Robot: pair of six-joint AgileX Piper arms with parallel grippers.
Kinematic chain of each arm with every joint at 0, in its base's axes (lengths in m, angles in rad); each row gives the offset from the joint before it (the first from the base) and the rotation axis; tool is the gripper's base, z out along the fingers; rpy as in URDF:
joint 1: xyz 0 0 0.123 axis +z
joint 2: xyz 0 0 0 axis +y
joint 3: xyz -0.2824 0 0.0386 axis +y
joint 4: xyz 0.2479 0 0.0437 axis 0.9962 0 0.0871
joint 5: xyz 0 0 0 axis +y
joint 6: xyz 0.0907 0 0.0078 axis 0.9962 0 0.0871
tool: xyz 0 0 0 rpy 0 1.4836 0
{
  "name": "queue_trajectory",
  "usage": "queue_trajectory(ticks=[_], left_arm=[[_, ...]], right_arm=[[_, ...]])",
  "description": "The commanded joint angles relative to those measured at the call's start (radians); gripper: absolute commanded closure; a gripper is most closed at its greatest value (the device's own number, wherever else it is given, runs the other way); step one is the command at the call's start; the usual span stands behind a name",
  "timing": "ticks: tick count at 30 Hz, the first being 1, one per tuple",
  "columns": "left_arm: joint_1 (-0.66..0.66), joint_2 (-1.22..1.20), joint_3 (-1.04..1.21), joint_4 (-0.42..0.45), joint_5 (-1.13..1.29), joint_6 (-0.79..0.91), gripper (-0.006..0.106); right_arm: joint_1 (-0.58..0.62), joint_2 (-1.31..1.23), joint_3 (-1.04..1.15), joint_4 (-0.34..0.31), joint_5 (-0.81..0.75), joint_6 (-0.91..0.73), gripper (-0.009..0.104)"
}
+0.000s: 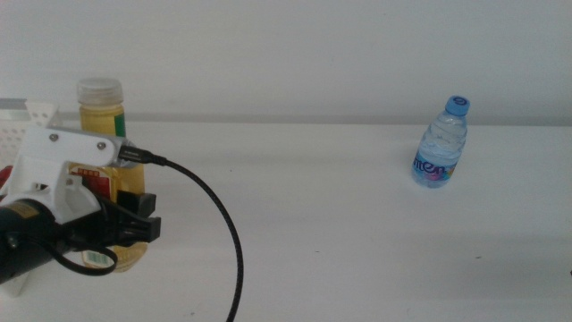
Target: Use arms to grab the bottles and put them into the dustbin to the left of the table.
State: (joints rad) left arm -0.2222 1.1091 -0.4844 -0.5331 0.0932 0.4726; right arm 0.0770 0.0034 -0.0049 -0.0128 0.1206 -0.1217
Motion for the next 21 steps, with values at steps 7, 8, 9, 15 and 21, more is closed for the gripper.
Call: queue_trajectory(ticks=[7, 8, 9, 15, 21], left_arm=[[0.004, -0.019, -0.008, -0.018, -0.030, -0.009, 0.102], [0.004, -0.019, -0.008, -0.018, -0.022, -0.010, 0.102], [0.004, -0.019, -0.008, -0.004, -0.012, -0.021, 0.102], [0.004, -0.019, -0.049, 0.289, 0.150, -0.350, 0.102], [0.005, -0.017, -0.269, 0.477, 0.484, -0.465, 0.102]], right_arm=[[-0.008, -0.039, 0.043, -0.006, -0.007, -0.007, 0.002], [-0.008, -0.039, 0.043, -0.006, -0.007, -0.007, 0.002], [-0.008, -0.039, 0.043, -0.006, -0.007, -0.007, 0.002], [-0.008, -0.039, 0.043, -0.006, -0.007, -0.007, 0.002], [-0.008, -0.039, 0.043, -0.006, -0.007, -0.007, 0.002]])
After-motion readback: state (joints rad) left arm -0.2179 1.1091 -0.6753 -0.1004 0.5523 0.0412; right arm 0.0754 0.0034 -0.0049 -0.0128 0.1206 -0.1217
